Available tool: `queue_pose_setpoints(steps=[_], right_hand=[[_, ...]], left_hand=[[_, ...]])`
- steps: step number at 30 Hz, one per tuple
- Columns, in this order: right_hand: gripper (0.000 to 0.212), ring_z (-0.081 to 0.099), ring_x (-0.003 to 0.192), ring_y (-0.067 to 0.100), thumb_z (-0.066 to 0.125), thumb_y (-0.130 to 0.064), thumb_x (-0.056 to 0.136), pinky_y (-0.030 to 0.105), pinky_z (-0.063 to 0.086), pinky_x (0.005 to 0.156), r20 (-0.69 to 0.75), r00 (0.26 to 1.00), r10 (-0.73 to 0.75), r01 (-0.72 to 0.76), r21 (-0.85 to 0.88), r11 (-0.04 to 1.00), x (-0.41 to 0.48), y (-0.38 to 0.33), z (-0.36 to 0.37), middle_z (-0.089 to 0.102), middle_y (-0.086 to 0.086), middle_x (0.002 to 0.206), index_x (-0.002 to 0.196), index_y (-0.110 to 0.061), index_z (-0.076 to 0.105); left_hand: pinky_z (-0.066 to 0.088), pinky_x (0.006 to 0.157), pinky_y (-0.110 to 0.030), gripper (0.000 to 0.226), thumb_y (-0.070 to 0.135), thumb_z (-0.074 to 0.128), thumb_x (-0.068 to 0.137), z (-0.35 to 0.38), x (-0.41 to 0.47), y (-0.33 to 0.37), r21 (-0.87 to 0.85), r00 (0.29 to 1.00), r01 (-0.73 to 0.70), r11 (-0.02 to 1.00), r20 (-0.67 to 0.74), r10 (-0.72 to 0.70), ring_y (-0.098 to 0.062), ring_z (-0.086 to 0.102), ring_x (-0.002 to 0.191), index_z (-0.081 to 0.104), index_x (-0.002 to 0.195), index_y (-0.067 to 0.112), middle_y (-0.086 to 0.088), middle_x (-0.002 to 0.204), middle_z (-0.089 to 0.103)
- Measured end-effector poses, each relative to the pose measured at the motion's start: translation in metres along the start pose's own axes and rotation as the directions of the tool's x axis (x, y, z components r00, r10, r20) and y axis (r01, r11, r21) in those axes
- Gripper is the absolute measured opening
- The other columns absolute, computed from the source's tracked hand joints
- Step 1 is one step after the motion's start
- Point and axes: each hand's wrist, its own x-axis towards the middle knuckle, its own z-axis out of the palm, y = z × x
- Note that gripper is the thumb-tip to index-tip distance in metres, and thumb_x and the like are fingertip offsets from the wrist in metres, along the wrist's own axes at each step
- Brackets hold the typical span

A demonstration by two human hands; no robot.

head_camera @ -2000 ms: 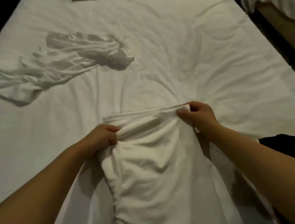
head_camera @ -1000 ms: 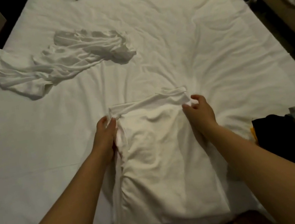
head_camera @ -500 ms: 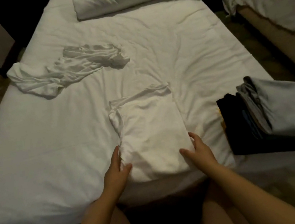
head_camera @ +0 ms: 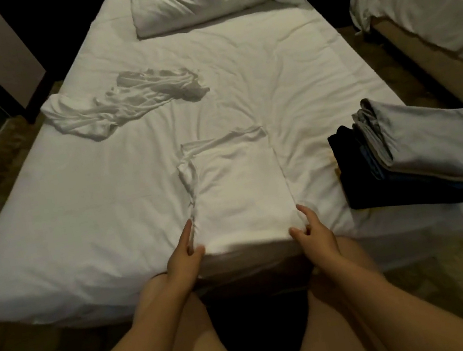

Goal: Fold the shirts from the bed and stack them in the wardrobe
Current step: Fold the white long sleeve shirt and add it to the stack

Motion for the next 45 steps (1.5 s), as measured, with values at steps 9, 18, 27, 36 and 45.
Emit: queue_pose_setpoints(steps=[9, 18, 27, 36, 45], right_hand=[[0.055, 0.056, 0.108, 0.034, 0.062, -0.005, 0.075, 0.038, 0.046, 0.095, 0.078, 0.978, -0.191, 0.207, -0.379, 0.902, 0.003, 0.006, 0.001, 0.066, 0.012, 0.114, 0.127, -0.026, 0.059], [0.024, 0.05, 0.102, 0.036, 0.063, -0.015, 0.087, 0.035, 0.038, 0.084, 0.032, 0.941, -0.336, 0.317, -0.426, 0.847, -0.006, 0.007, -0.011, 0.066, 0.015, 0.099, 0.111, -0.017, 0.07], [0.036, 0.045, 0.107, 0.025, 0.051, -0.041, 0.084, 0.025, 0.031, 0.086, 0.007, 0.887, -0.461, 0.433, -0.356, 0.828, -0.042, 0.006, -0.036, 0.058, 0.006, 0.107, 0.094, -0.014, 0.073], [0.03, 0.062, 0.085, 0.015, 0.051, -0.059, 0.078, 0.048, 0.053, 0.077, 0.072, 0.903, -0.423, 0.425, -0.027, 0.905, -0.077, 0.019, -0.044, 0.065, -0.009, 0.085, 0.086, -0.035, 0.066], [0.026, 0.048, 0.057, -0.003, 0.066, -0.021, 0.087, 0.016, 0.038, 0.056, 0.023, 0.921, -0.388, 0.382, 0.14, 0.914, -0.081, 0.01, -0.049, 0.055, -0.016, 0.056, 0.062, -0.023, 0.058]], left_hand=[[0.026, 0.105, -0.03, 0.074, 0.035, 0.069, 0.082, -0.003, 0.002, -0.003, 0.655, 0.983, -0.149, 0.74, 0.18, 0.039, -0.033, 0.037, 0.121, 0.029, 0.144, 0.037, -0.011, 0.126, 0.048], [0.042, 0.089, -0.031, 0.039, 0.013, 0.068, 0.075, -0.013, -0.011, -0.003, 0.464, 0.964, -0.234, 0.854, -0.005, 0.267, -0.035, 0.059, 0.102, 0.068, 0.114, 0.015, -0.015, 0.106, 0.068], [0.04, 0.066, -0.01, 0.006, 0.013, 0.076, 0.076, -0.033, -0.058, -0.004, 0.297, 0.925, -0.299, 0.907, -0.143, 0.352, 0.002, 0.054, 0.074, 0.071, 0.078, 0.011, 0.011, 0.083, 0.048], [0.044, 0.084, -0.024, 0.018, 0.025, 0.066, 0.083, -0.037, -0.095, -0.009, 0.154, 0.912, -0.392, 0.907, -0.066, 0.405, -0.009, 0.058, 0.099, 0.064, 0.091, 0.042, 0.013, 0.1, 0.063], [0.043, 0.06, -0.025, 0.015, 0.036, 0.062, 0.081, -0.039, -0.095, -0.004, 0.193, 0.923, -0.343, 0.919, -0.113, 0.368, -0.001, 0.051, 0.059, 0.058, 0.071, 0.026, 0.011, 0.065, 0.058]])
